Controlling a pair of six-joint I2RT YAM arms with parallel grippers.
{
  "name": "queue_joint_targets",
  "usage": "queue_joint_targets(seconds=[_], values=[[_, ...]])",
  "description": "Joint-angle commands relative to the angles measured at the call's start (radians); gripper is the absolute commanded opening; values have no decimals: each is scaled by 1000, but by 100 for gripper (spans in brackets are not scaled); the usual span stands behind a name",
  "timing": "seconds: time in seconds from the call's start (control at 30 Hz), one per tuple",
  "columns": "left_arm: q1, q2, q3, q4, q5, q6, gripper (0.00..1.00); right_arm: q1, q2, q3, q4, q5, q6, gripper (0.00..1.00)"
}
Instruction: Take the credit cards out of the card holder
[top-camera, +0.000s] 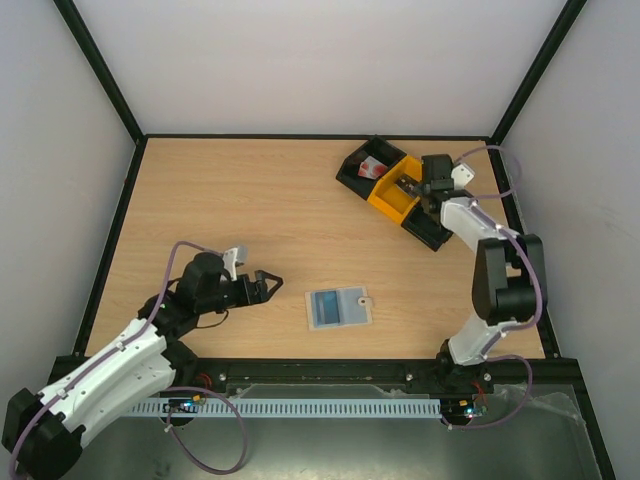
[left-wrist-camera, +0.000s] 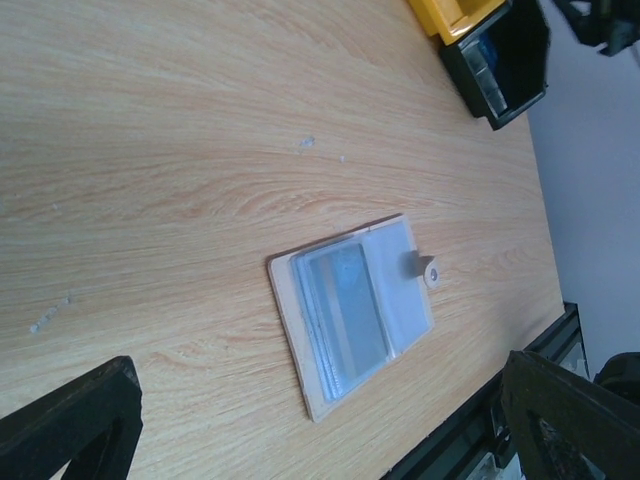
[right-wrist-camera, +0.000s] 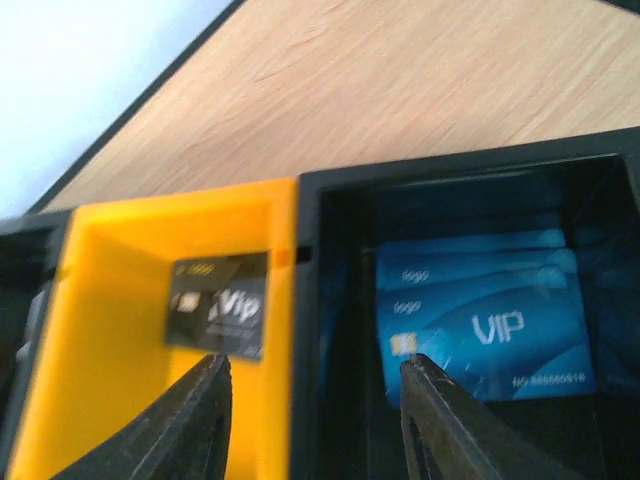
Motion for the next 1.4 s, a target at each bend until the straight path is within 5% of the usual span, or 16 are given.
queue_joint_targets(seconds=[0.0, 0.13, 0.6, 1.0, 1.37], values=[[4, 36, -26, 55, 35, -26, 98, -3, -121, -79, -51, -222, -101, 46], [5, 67, -37, 110, 50, -42, 97, 46, -223, -208, -13, -373, -119, 47], [-24, 139, -154, 398, 103, -177, 97, 398, -539, -499, -40, -539, -93, 44], [-122, 227, -191, 549, 28, -263, 95, 738, -581, -645, 51, -437, 100, 40], [-174, 293, -207, 613, 3, -317, 91, 802, -486, -647, 80, -422, 110, 35]])
